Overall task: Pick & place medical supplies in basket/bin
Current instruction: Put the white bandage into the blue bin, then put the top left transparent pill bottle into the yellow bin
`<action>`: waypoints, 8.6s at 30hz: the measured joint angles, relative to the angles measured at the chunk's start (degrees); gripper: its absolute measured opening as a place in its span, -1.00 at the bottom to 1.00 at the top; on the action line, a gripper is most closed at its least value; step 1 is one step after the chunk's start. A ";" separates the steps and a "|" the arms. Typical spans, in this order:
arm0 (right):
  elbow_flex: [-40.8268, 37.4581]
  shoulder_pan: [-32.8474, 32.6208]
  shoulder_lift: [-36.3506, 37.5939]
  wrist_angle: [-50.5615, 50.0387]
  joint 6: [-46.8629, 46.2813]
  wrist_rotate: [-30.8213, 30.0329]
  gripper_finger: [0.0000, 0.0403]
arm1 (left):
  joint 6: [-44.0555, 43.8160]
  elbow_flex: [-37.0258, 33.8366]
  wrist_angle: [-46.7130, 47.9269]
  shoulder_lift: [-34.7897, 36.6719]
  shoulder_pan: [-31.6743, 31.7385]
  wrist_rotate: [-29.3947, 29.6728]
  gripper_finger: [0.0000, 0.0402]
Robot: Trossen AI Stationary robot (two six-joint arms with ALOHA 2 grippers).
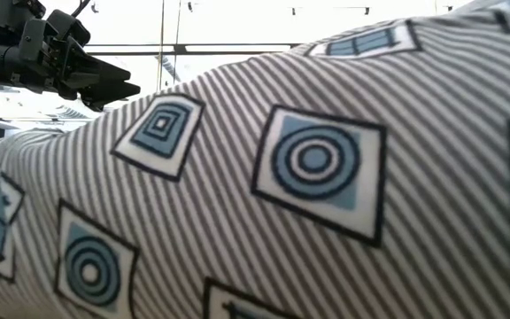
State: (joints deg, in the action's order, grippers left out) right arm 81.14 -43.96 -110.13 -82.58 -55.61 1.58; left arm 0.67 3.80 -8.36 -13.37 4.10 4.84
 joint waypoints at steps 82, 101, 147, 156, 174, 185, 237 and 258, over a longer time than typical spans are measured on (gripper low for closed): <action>4.59 13.85 3.07 5.07 27.66 -10.35 -0.85 | -0.87 0.00 0.22 0.00 0.02 -1.90 0.19; 4.72 6.62 3.07 -0.90 10.63 7.50 -0.85 | -0.87 0.00 0.04 0.00 0.00 -1.92 0.19; 4.66 8.20 2.89 51.03 42.01 -46.69 0.17 | -1.11 0.02 -3.91 0.00 0.02 -2.32 0.19; 4.66 16.48 2.91 81.30 62.59 -21.89 0.17 | -2.34 0.01 -3.96 -0.01 0.01 -2.35 0.19; 4.66 32.74 2.94 120.91 81.54 7.85 0.00 | -3.93 0.02 -3.78 0.00 0.00 -2.33 0.19; 4.66 43.02 -3.12 150.34 76.64 16.01 -0.12 | -3.91 0.00 -3.28 0.00 0.00 -1.90 0.19; -64.85 48.30 34.26 149.90 72.87 -10.53 -0.13 | -16.12 12.68 20.87 -13.53 0.49 33.37 0.19; -64.85 50.33 34.21 149.62 74.48 -14.46 -0.12 | -22.35 21.59 36.38 -39.29 33.51 25.25 0.19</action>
State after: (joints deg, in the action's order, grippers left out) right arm 16.29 6.37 -75.92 67.05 18.87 -12.88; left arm -21.69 25.39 28.02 -52.66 37.61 30.09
